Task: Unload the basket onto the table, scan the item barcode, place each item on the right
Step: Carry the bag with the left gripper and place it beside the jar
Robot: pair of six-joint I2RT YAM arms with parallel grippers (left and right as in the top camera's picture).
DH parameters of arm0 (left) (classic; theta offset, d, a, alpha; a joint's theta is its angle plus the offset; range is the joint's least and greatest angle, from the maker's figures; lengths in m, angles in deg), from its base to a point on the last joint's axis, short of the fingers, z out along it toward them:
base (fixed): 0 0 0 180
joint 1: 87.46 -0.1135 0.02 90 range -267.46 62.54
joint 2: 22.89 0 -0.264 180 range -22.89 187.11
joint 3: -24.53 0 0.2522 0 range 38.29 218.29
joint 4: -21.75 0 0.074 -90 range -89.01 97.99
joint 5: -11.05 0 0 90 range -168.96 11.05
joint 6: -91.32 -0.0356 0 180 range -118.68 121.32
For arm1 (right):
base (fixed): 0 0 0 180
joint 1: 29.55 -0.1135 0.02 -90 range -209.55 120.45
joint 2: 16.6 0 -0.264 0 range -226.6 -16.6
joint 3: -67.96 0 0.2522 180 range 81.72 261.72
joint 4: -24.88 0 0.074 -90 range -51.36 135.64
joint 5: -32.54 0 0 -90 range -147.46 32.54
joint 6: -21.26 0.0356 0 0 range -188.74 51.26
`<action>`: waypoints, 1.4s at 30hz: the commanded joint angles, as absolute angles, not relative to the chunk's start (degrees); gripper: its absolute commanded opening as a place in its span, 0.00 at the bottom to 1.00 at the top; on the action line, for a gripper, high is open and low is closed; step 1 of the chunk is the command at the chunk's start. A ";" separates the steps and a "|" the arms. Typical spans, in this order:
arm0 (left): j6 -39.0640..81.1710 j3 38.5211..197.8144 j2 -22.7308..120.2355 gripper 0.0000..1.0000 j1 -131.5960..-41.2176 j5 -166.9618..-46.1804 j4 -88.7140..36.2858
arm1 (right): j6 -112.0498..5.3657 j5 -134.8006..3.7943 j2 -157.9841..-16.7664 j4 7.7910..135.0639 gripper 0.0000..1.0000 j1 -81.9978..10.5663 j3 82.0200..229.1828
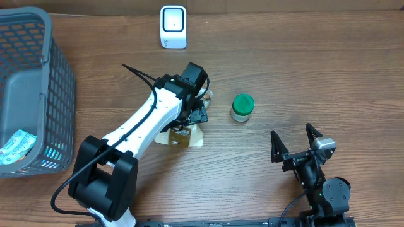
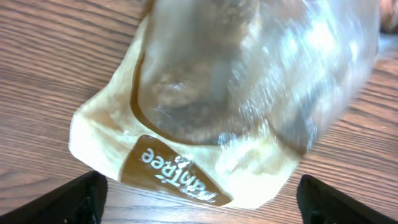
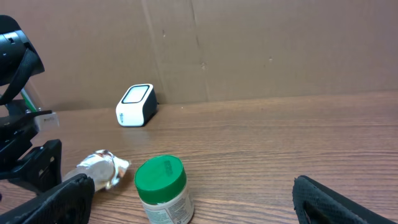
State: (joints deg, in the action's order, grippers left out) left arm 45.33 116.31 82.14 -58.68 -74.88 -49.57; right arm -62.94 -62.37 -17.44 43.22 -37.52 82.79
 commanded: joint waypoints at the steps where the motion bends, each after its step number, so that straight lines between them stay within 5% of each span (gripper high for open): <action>1: 44.43 116.20 82.31 1.00 -58.77 -77.74 -48.67 | -62.94 -61.82 -16.77 42.96 1.00 -37.74 82.17; 33: 23.95 161.03 81.00 0.99 -60.32 -78.33 -72.61 | -62.94 -61.82 -16.77 42.98 1.00 -37.74 82.17; 39: 21.79 170.62 81.00 0.77 -64.01 -78.38 -80.10 | -62.94 -61.82 -16.77 42.96 1.00 -37.74 82.17; 42: 21.44 174.71 81.00 0.78 -67.12 -78.40 -83.97 | -62.94 -61.82 -16.77 42.96 1.00 -37.74 82.17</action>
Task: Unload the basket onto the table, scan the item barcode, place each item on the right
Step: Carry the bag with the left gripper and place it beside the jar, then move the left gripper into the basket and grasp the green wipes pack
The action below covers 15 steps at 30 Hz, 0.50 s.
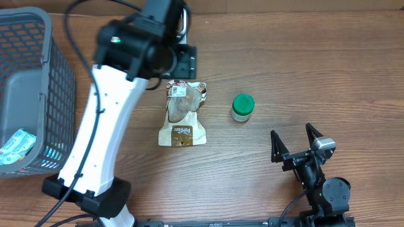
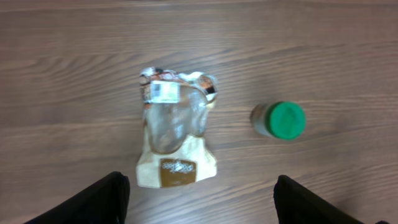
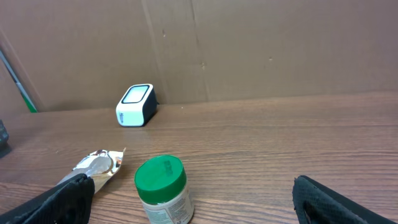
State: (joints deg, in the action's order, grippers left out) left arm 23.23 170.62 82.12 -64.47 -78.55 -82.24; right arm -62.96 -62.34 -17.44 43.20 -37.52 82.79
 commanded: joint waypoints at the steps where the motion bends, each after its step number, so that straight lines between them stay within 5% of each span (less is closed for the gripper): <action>1: 21.44 175.89 80.96 0.81 -68.25 -78.40 -85.15 | -62.94 -61.82 -16.77 42.96 1.00 -37.74 82.17; 15: 22.14 183.30 73.13 0.99 -92.52 -73.87 -88.80 | -62.94 -61.82 -16.77 42.96 1.00 -37.74 82.17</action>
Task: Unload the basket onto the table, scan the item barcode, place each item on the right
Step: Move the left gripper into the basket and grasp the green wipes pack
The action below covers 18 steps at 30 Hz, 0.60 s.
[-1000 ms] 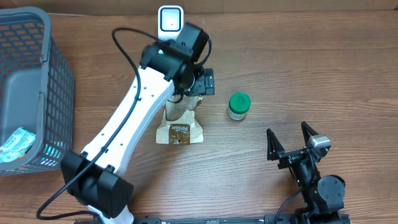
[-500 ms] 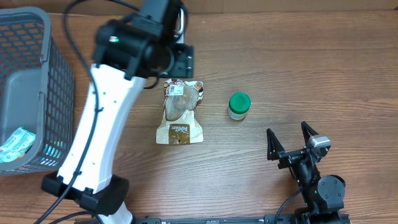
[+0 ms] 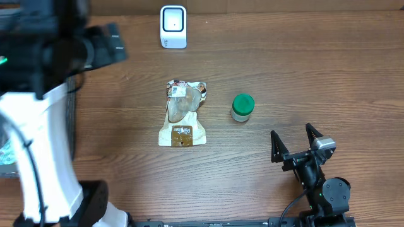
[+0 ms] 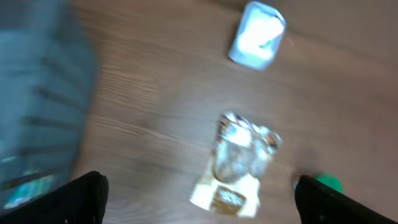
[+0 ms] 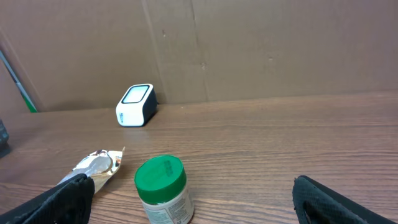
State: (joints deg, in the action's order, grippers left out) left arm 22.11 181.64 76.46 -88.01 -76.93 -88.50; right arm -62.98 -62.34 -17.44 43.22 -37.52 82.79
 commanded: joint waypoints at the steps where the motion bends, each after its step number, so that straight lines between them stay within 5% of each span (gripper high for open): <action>1: 22.14 183.30 72.63 1.00 -95.20 -73.85 -88.80 | -62.96 -61.82 -16.77 42.98 1.00 -37.74 82.17; 10: 24.56 176.46 71.95 1.00 -118.07 -74.53 -88.80 | -62.94 -61.82 -16.77 42.96 1.00 -37.74 82.17; 18: 24.67 158.71 71.95 0.98 -128.51 -75.86 -82.42 | -62.94 -61.82 -16.77 42.96 1.00 -37.74 82.17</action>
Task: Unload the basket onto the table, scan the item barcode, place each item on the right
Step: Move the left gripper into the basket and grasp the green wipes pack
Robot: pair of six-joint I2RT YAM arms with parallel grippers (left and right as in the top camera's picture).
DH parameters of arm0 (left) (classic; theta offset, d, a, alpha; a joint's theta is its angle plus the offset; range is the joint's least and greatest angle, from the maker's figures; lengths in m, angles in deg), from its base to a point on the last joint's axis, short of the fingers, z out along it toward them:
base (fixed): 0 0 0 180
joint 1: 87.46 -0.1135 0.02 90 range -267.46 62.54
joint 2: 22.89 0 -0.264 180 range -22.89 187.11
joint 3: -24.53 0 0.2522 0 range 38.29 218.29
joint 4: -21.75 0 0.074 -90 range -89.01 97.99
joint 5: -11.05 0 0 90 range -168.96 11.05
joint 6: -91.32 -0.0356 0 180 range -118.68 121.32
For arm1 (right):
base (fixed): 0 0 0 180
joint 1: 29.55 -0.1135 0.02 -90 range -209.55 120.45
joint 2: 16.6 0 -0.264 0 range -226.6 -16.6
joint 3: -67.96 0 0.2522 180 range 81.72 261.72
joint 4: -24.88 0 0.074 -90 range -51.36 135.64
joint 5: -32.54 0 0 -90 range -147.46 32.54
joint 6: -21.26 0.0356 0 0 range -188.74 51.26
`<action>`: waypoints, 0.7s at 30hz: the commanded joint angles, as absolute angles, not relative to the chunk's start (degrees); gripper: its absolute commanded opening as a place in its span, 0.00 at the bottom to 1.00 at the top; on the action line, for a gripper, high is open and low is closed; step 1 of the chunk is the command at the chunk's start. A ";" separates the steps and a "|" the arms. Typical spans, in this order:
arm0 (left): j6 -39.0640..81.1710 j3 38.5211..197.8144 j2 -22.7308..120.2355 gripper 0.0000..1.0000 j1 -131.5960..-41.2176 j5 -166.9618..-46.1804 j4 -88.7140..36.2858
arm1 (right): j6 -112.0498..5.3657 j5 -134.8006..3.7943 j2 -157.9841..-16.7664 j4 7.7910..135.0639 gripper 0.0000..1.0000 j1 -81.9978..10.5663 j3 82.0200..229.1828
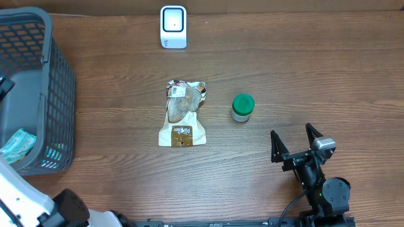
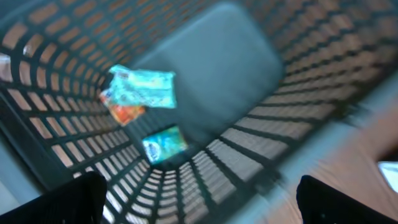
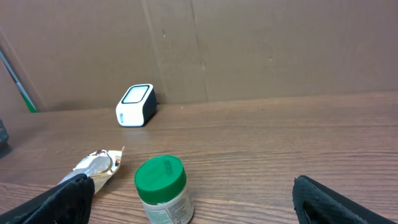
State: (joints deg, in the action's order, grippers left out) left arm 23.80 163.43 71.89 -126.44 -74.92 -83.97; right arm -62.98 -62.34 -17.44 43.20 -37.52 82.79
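A clear-and-tan snack pouch [image 1: 182, 114] lies flat mid-table with a white barcode label at its far end; the right wrist view shows the pouch [image 3: 94, 167] too. A white scanner [image 1: 173, 26] stands at the far edge. My left gripper [image 2: 199, 202] is open and empty, looking down into the grey basket [image 2: 261, 134], the picture blurred. Overhead, only the white left arm [image 1: 14, 195] shows at the lower left. My right gripper [image 1: 291, 131] rests open near the front edge, right of the pouch.
A green-lidded jar [image 1: 242, 107] stands just right of the pouch, and this jar [image 3: 163, 190] is close before the right fingers. The mesh basket [image 1: 60, 94] fills the left side and holds teal packets [image 2: 144, 87]. A cardboard wall [image 3: 261, 50] backs the table.
My left gripper has moved left, from over the table beside the basket to over the basket's inside. Its view has changed from the pouch and scanner to the teal packets. The right arm is unchanged.
My left gripper was open and low right at the pouch on the table. Then it was high above the pouch, empty, then further left near the basket, and now over the basket. Pouch, jar and right gripper have stayed put.
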 commanded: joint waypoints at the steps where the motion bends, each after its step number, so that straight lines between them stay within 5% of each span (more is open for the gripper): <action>1: 24.67 156.26 71.95 0.97 -129.15 -75.84 -81.06 | -62.94 -61.82 -16.77 42.96 1.00 -37.74 82.17; 21: 18.09 131.54 72.35 0.96 -131.79 -70.27 -60.15 | -62.94 -61.82 -16.77 42.96 1.00 -37.74 82.17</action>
State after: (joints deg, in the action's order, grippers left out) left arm 21.57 133.99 72.04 -131.25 -73.89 -61.46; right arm -62.96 -62.34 -17.44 43.20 -37.52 82.79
